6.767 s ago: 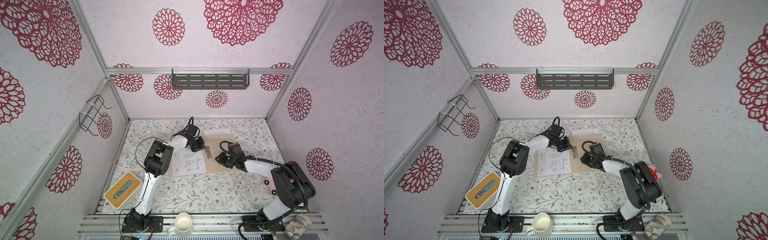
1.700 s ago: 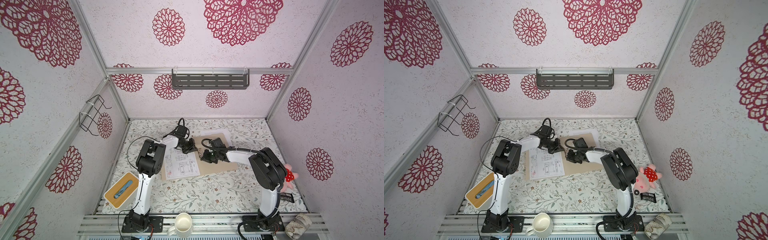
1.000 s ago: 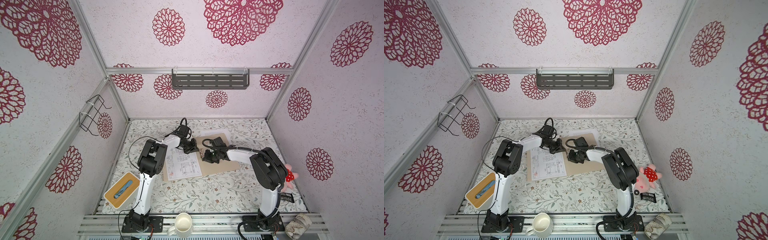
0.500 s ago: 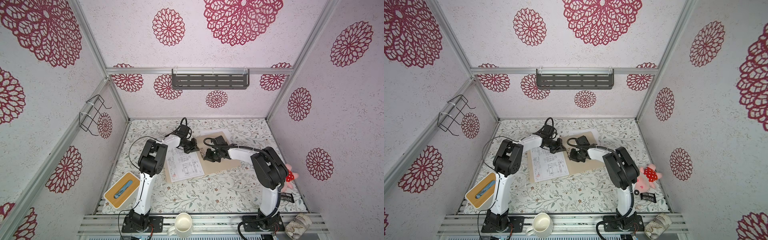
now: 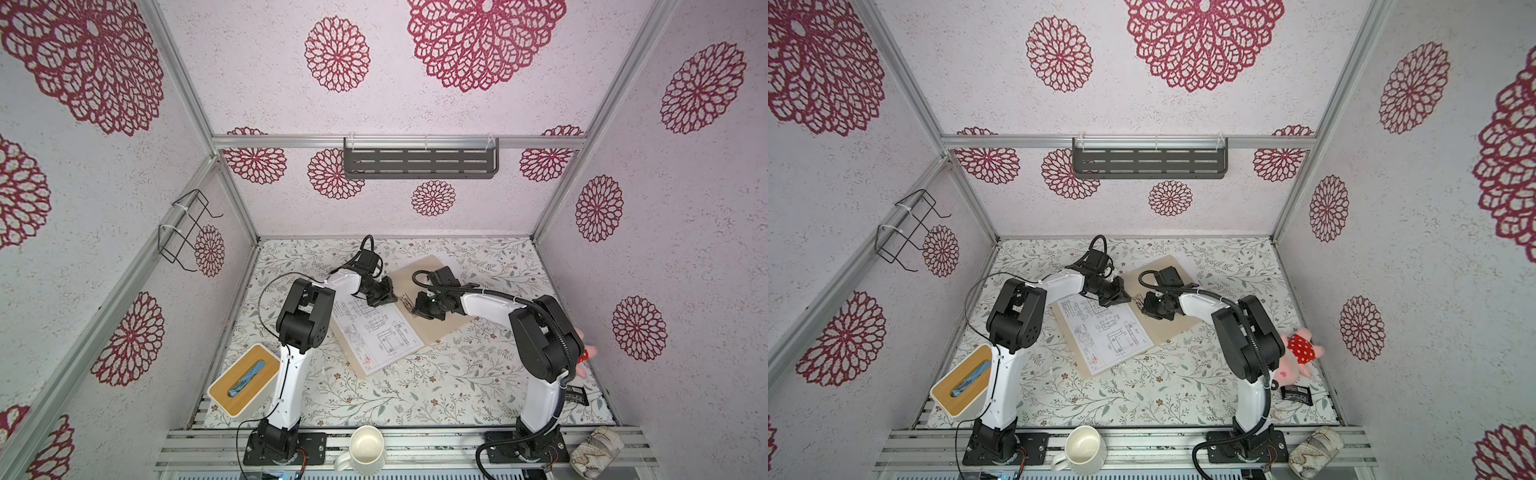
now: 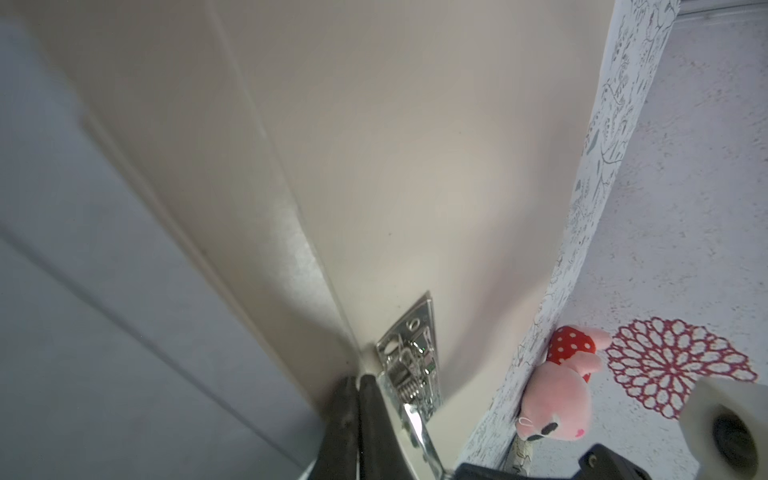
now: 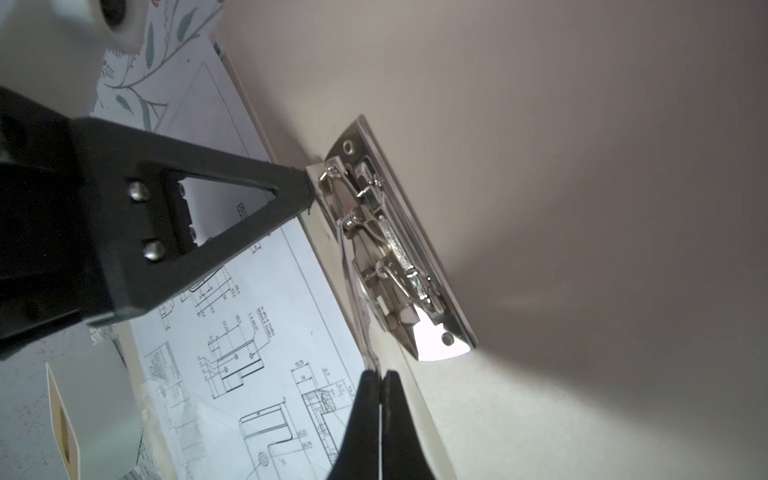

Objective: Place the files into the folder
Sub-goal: 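Pull the clip lever with the left gripper while the right gripper draws back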

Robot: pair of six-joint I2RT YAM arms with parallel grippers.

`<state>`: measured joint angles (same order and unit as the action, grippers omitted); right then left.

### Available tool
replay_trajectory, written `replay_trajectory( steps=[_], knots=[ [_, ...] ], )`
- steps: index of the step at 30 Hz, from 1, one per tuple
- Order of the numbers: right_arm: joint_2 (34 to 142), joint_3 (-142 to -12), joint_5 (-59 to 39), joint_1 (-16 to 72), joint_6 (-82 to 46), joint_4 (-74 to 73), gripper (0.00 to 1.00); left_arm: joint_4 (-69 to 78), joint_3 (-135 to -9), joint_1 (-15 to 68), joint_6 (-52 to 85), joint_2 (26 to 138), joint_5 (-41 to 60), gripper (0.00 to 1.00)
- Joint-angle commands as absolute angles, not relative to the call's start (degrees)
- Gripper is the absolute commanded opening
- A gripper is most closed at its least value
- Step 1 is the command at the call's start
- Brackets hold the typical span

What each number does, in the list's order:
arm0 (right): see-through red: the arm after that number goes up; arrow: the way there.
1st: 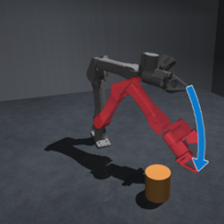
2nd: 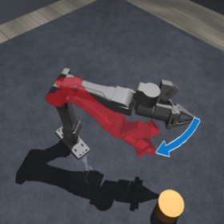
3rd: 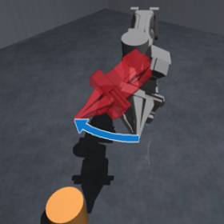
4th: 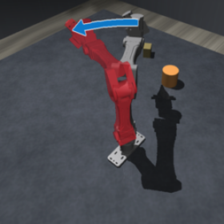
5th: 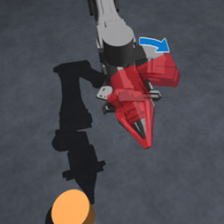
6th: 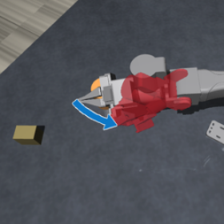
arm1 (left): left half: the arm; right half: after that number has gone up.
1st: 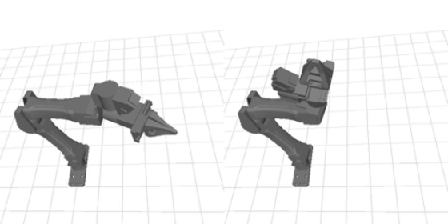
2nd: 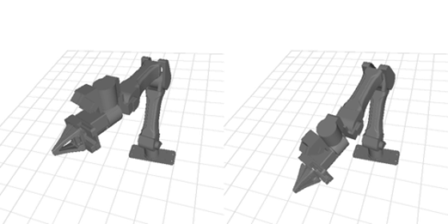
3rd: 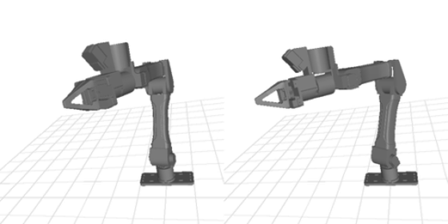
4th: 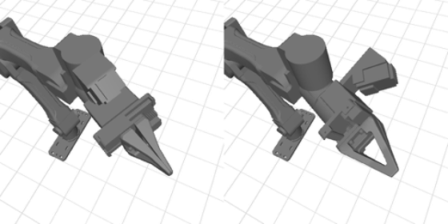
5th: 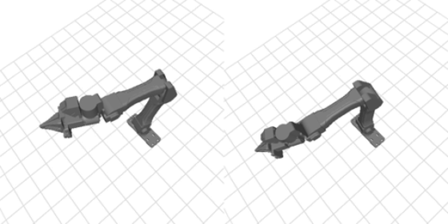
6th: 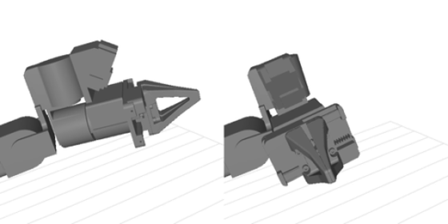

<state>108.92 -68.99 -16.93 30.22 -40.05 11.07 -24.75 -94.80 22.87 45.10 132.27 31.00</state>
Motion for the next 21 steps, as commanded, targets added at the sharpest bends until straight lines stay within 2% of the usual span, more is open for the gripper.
replay_trajectory(
  steps=[1,5,9,11,17,19,21],
  knots=[
    [109.0,-68.5,-16.8,31.1,-42.2,14.1,0.0,-25.3,-93.8,22.3,45.8,132.7,29.8,0.13],
    [108.9,-69.0,-18.6,31.9,-44.8,11.5,0.0,-23.9,-92.9,21.5,47.4,130.3,30.2,0.3],
    [108.3,-69.4,-19.1,32.1,-46.8,10.0,0.08,-22.8,-92.3,21.2,48.4,127.5,31.0,0.42],
    [108.0,-69.8,-19.2,32.1,-47.2,9.8,0.16,-21.9,-91.9,21.2,49.0,126.6,32.1,0.46],
    [105.7,-71.3,-17.9,31.7,-47.3,9.2,0.29,-19.3,-89.6,21.2,52.0,124.7,33.8,0.52],
    [104.6,-71.6,-17.3,31.2,-47.5,9.1,0.39,-18.2,-88.9,21.2,53.0,124.0,34.2,0.54],
    [103.2,-71.3,-15.5,30.5,-46.7,9.2,0.43,-17.1,-88.4,21.3,54.1,123.4,34.6,0.56]
  ],
)
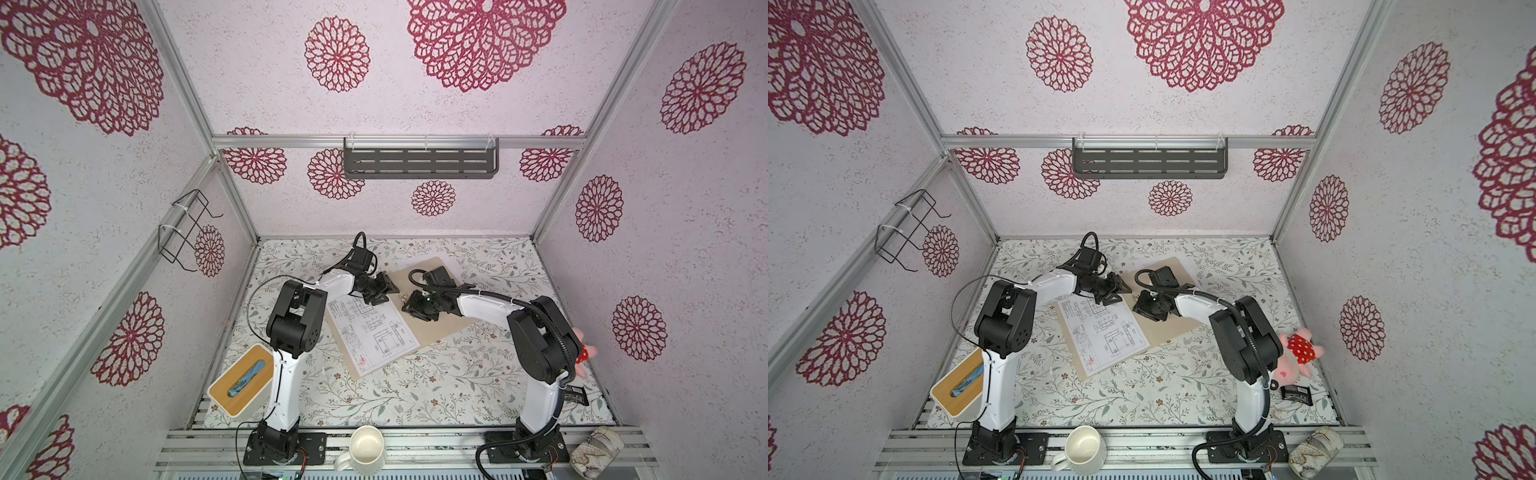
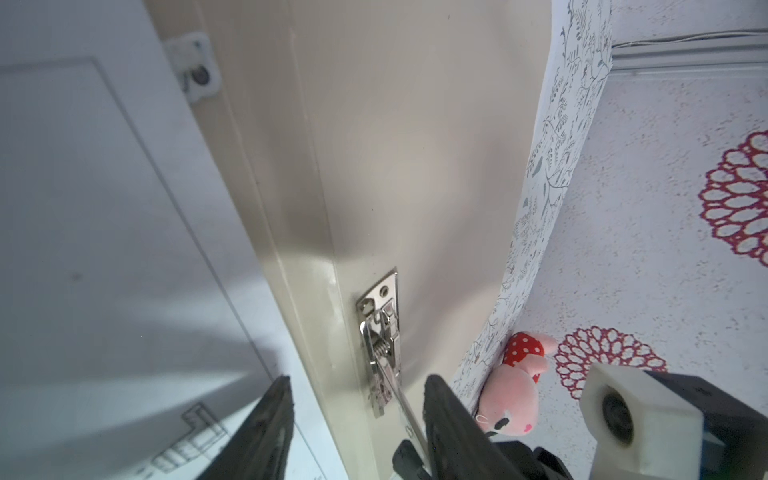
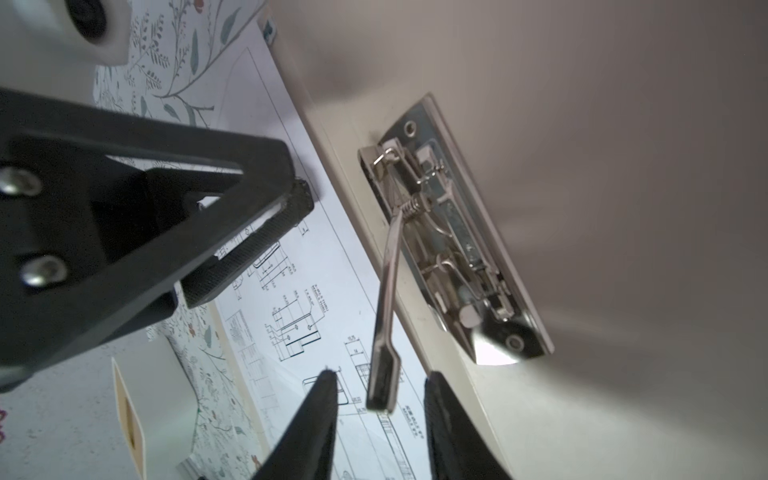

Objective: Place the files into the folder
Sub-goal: 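Pull the clip lever with the left gripper while the right gripper draws back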

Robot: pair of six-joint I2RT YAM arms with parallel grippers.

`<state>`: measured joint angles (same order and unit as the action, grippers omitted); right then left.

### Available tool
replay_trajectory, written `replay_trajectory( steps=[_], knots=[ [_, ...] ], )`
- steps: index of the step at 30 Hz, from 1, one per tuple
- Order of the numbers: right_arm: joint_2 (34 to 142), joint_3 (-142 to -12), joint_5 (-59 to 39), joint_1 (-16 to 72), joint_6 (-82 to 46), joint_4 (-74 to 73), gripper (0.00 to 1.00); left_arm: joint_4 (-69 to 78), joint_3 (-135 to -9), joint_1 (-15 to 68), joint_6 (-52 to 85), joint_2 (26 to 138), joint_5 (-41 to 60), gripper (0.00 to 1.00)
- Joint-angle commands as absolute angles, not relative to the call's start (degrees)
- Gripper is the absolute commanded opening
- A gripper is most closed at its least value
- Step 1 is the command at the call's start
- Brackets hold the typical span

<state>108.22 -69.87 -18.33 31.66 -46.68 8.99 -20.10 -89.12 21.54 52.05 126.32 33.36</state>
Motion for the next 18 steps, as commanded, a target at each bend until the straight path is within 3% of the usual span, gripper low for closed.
replay_trajectory(
  steps=[1,8,18],
  knots=[
    [102.2,-71.0,-14.3,30.1,-46.0,9.3,0.46,-16.5,-88.4,21.4,54.5,123.2,34.9,0.56],
    [96.7,-68.3,-9.7,24.4,-41.3,12.3,0.67,-13.0,-88.3,22.9,58.1,122.9,36.8,0.61],
    [93.2,-63.4,-6.2,13.5,-33.4,16.2,0.81,-9.9,-85.9,25.1,62.7,121.4,37.8,0.66]
  ],
)
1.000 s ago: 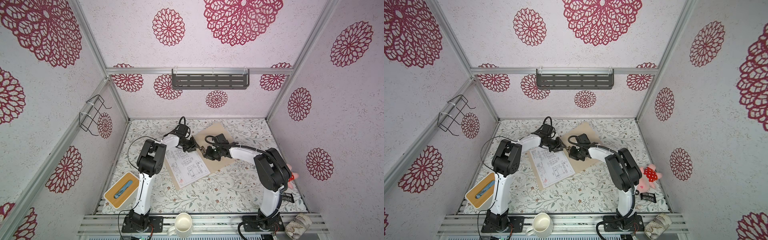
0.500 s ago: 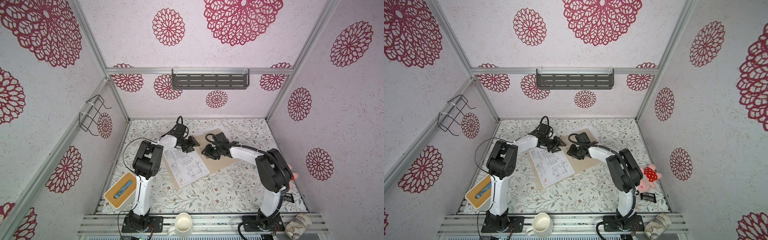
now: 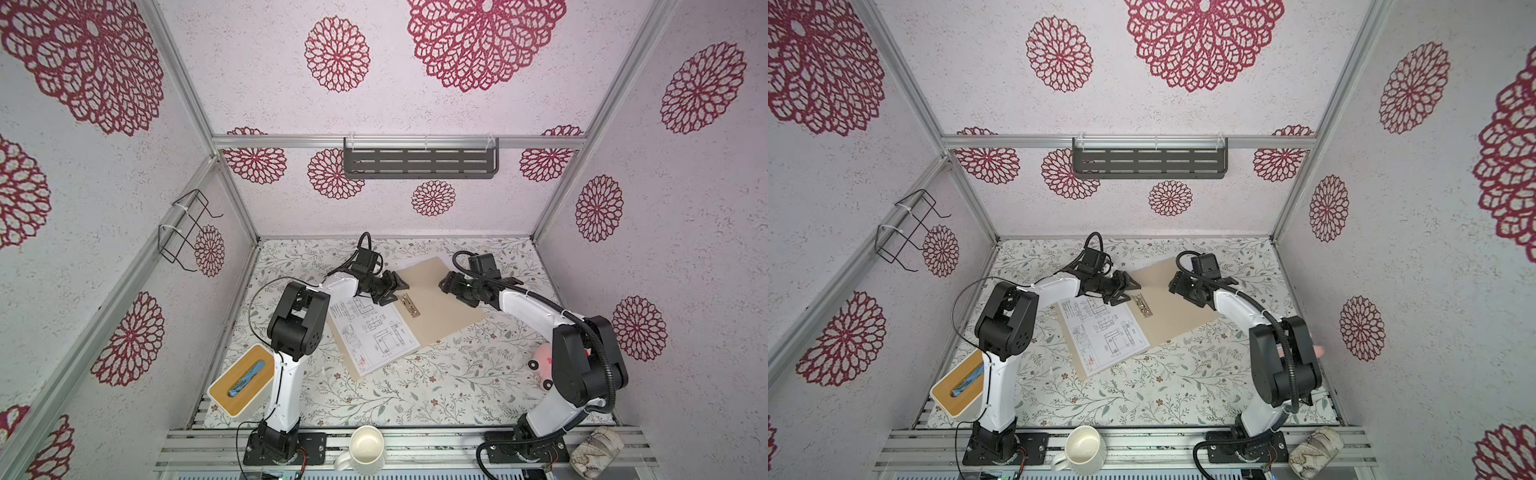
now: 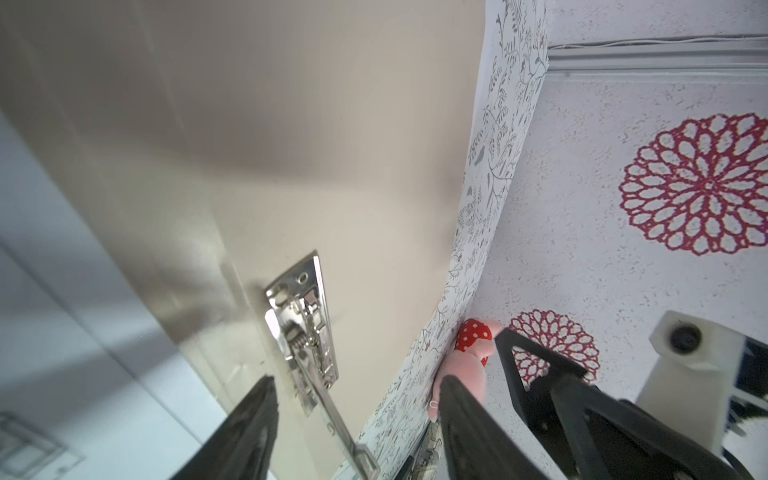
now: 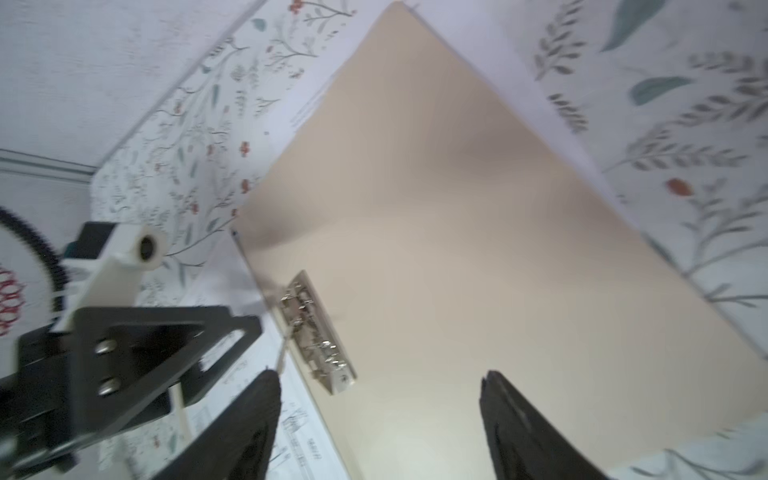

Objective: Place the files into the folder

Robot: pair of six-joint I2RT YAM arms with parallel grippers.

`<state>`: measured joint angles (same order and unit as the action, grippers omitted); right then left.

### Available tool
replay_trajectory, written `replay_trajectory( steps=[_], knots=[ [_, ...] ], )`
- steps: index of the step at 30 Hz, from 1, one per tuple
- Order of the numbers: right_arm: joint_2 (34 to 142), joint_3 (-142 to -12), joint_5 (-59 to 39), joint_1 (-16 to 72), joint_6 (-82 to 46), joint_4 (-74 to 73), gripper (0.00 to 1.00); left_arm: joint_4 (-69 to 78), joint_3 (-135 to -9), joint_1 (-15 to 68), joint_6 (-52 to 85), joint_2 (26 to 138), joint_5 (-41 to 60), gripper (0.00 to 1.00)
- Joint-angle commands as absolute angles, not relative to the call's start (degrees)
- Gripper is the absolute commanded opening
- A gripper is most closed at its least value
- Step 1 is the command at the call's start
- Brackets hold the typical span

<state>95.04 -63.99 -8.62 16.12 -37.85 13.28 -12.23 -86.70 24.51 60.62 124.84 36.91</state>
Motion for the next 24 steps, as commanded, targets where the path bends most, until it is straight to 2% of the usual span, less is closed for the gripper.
replay_trajectory(
  steps=[1,14,24],
  knots=[
    [93.3,-62.9,-6.5,12.3,-32.8,16.3,0.81,-9.9,-85.5,25.3,63.0,121.1,37.7,0.66],
    [95.0,-57.6,-7.6,4.2,-23.8,12.2,0.89,-6.3,-77.2,29.2,68.8,116.9,35.9,0.77],
    [102.1,-59.8,-13.2,1.6,-20.0,10.3,0.93,-0.1,-74.8,30.9,75.0,116.5,32.6,0.84]
  ],
)
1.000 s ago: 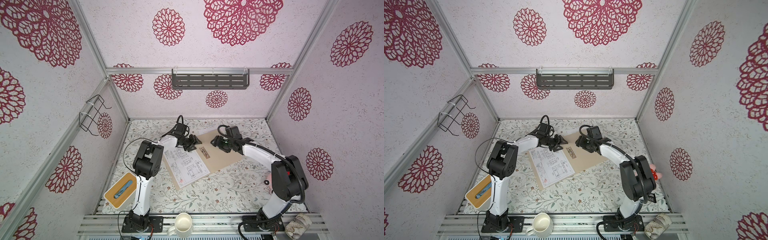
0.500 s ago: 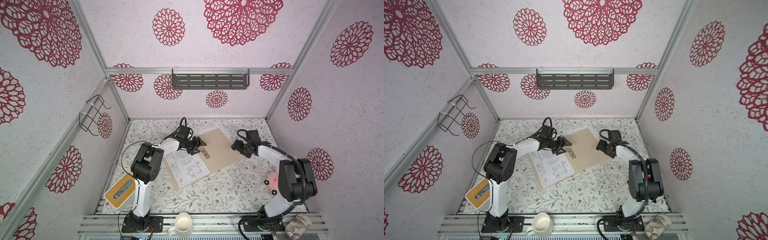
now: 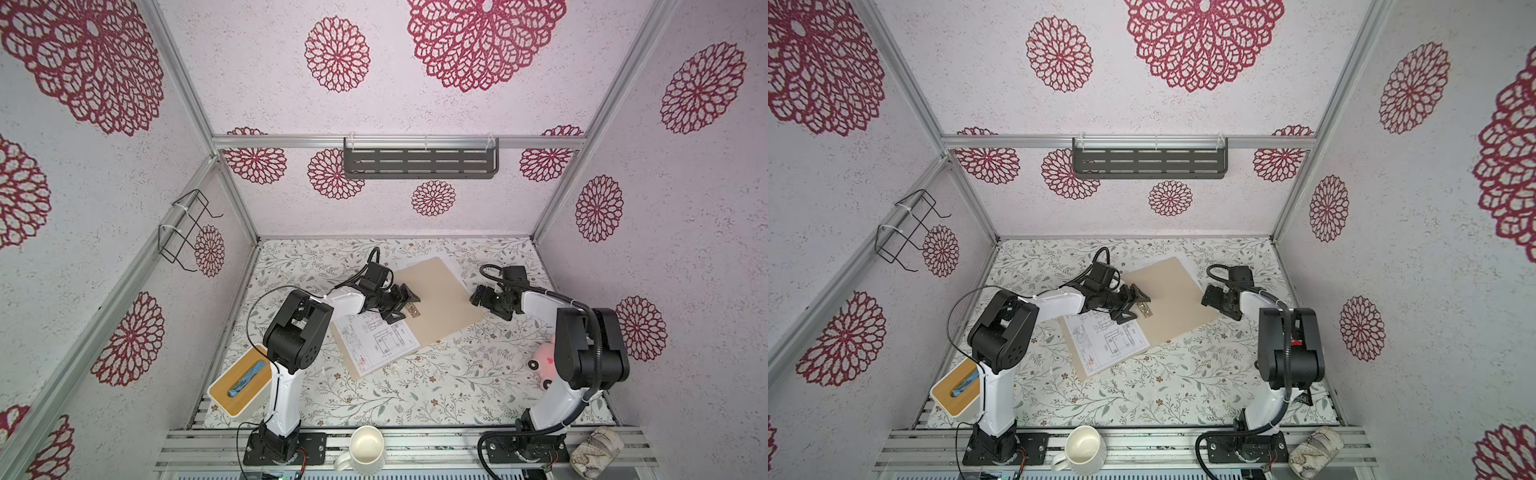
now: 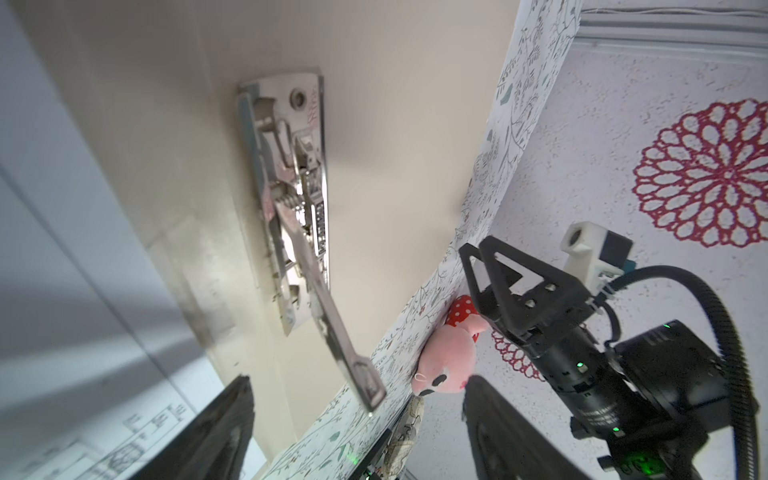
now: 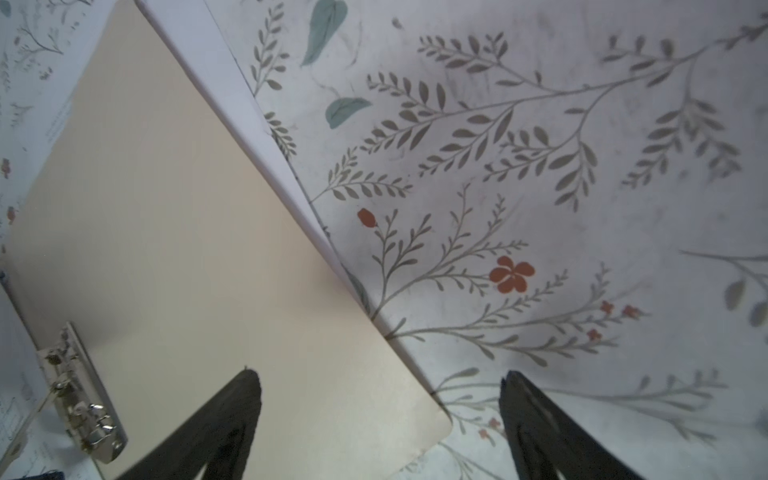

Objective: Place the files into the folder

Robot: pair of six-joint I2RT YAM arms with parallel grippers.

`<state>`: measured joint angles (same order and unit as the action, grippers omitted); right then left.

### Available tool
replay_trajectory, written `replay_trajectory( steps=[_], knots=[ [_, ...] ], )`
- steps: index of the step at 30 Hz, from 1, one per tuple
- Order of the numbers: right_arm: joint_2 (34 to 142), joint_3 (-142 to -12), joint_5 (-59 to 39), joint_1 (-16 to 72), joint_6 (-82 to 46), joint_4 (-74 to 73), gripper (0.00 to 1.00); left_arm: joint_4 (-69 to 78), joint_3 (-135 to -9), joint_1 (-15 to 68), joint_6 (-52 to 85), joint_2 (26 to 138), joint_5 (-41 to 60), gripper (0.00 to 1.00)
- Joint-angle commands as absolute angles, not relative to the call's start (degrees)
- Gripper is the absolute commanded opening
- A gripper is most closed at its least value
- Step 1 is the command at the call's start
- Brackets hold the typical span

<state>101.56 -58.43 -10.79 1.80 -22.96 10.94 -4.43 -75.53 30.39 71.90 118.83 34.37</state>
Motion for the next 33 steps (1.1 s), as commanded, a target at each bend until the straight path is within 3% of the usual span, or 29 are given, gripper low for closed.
replay_trajectory(
  steps=[1,14,33],
  knots=[
    [102.6,-59.7,-14.0,1.5,-19.9,10.1,0.93,0.8,-74.3,31.1,75.9,116.5,32.3,0.85],
    [103.6,-57.1,-23.8,1.7,-20.0,8.9,0.83,6.1,-73.4,32.0,80.6,117.2,31.0,0.89],
    [97.3,-48.6,-30.3,6.3,-25.7,6.3,0.77,8.7,-70.1,31.6,81.6,115.4,30.0,0.91]
  ],
)
